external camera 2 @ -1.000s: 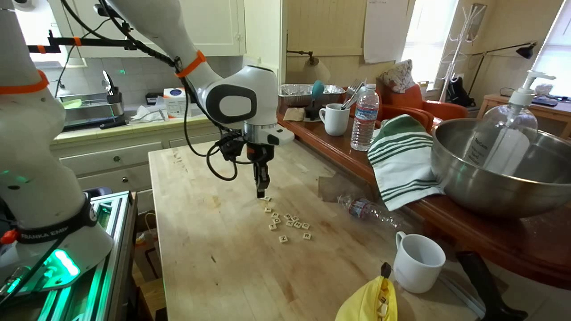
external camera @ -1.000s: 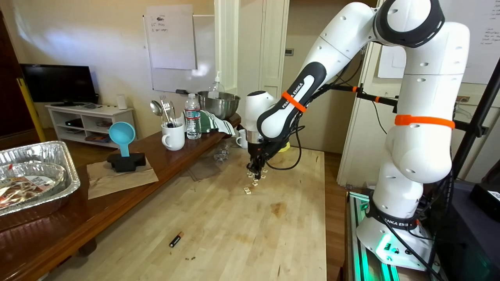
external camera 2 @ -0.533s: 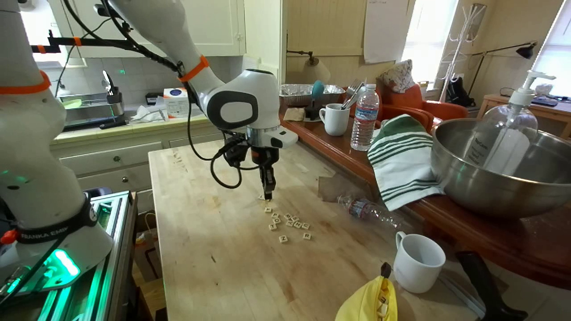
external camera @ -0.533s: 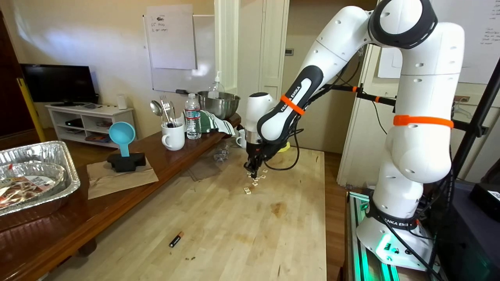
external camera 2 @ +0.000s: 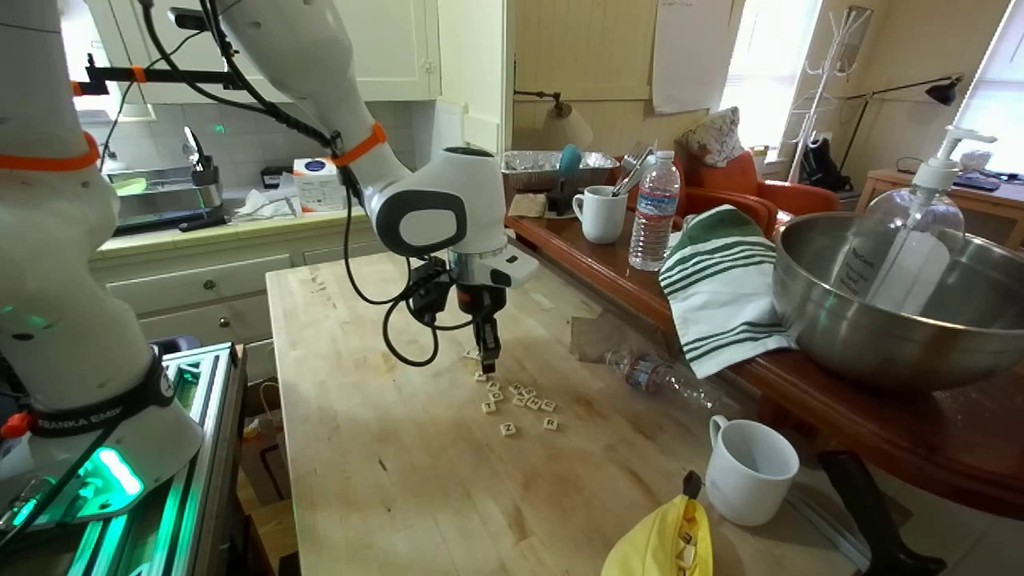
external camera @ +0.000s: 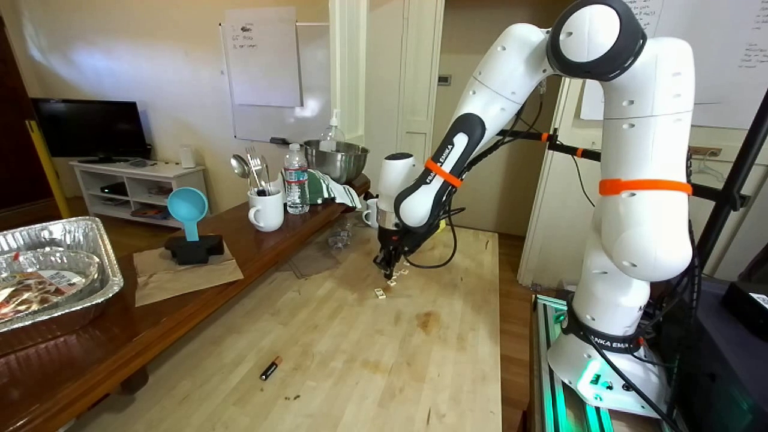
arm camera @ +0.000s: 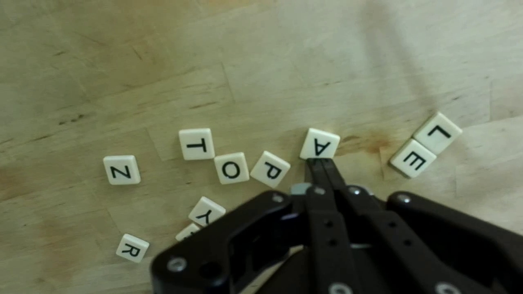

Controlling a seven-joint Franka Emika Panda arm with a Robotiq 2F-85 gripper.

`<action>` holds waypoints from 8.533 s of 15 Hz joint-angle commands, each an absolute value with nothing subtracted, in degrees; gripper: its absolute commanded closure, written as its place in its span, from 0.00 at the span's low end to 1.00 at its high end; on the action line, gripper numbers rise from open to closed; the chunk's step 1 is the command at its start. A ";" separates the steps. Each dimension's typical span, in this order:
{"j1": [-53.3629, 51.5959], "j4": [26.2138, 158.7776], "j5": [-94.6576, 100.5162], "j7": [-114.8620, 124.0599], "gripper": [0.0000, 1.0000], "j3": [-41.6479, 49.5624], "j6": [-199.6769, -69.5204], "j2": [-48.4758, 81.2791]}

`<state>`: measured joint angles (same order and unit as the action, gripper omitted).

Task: Move some of the letters to the left to spell the word LEAP

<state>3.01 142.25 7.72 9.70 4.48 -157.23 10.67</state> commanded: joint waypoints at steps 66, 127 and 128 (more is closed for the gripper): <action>-1.00 142.46 26.10 -0.99 1.00 7.19 -165.46 14.85; -1.21 144.95 51.20 6.23 1.00 7.11 -167.83 10.28; -1.25 144.93 51.32 6.53 1.00 7.16 -167.75 10.10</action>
<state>-1.00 143.91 50.83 4.89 6.81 -167.53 11.49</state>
